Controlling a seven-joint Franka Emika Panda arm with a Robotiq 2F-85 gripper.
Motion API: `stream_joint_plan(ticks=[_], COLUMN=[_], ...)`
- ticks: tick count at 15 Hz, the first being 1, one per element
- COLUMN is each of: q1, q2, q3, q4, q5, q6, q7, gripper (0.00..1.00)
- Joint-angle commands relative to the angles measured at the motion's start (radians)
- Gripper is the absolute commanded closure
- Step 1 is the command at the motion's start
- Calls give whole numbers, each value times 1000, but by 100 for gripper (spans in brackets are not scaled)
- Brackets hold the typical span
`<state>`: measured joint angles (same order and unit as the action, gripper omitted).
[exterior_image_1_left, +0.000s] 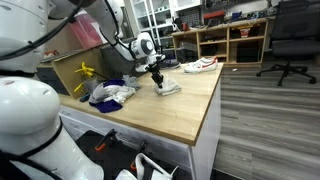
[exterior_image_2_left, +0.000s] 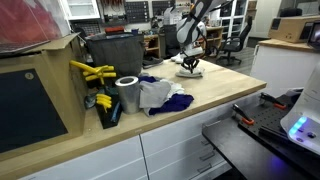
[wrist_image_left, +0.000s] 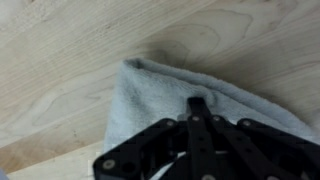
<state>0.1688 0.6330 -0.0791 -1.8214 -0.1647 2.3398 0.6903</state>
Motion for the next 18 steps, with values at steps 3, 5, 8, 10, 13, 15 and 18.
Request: stream_joint_plan(ticks=[3, 5, 8, 10, 13, 15, 18], q1=[8, 7, 3, 0, -7, -7, -10], q2=[-15, -10, -21, -41, -77, -107, -164], q3=[34, 42, 53, 58, 58, 54, 54], q4=[-21, -17, -16, -14, -4, 3, -3], q5=[50, 53, 76, 98, 125, 127, 101], q6=[26, 28, 13, -4, -32, -82, -203], q7=[-48, -67, -106, -139, -196, -232, -298], gripper=[100, 100, 100, 100, 100, 100, 100])
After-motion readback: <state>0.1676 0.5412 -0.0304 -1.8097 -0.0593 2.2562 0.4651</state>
